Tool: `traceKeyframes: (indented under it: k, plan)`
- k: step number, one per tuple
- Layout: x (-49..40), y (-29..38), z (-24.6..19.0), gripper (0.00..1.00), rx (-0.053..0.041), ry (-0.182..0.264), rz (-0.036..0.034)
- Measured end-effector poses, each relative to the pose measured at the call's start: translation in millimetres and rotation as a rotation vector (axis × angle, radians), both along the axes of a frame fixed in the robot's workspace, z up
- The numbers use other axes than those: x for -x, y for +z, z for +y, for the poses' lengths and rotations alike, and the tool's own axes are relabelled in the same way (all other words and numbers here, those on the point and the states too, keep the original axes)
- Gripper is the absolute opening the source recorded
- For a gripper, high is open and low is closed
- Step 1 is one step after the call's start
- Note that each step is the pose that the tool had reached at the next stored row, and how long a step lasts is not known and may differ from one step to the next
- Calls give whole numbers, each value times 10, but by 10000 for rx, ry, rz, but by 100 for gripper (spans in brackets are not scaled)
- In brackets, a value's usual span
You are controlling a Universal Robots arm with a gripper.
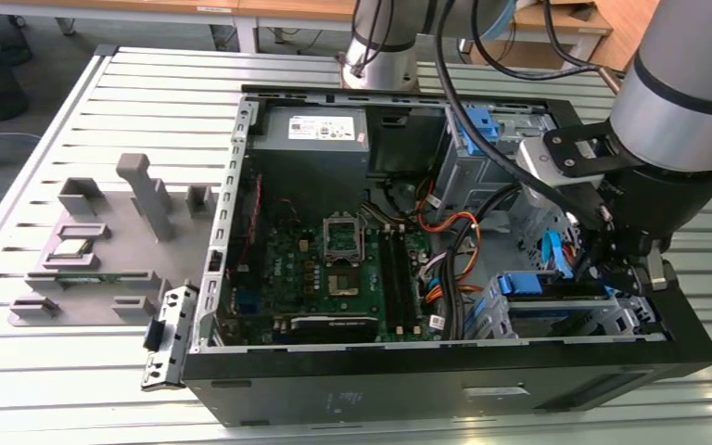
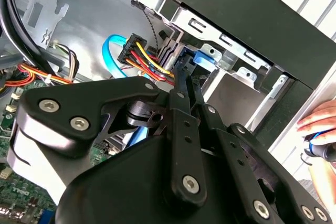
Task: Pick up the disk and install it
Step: 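Insert the second disk wire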
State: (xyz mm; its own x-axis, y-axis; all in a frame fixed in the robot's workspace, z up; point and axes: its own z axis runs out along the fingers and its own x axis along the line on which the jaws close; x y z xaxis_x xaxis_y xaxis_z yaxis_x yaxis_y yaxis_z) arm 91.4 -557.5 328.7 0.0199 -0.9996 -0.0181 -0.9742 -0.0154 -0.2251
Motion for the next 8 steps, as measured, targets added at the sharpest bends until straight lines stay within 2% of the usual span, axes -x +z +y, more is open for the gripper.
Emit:
traceKeyframes:
  k: [8]
  plan:
    - [0, -22, 0, 16, 0, 0, 0]
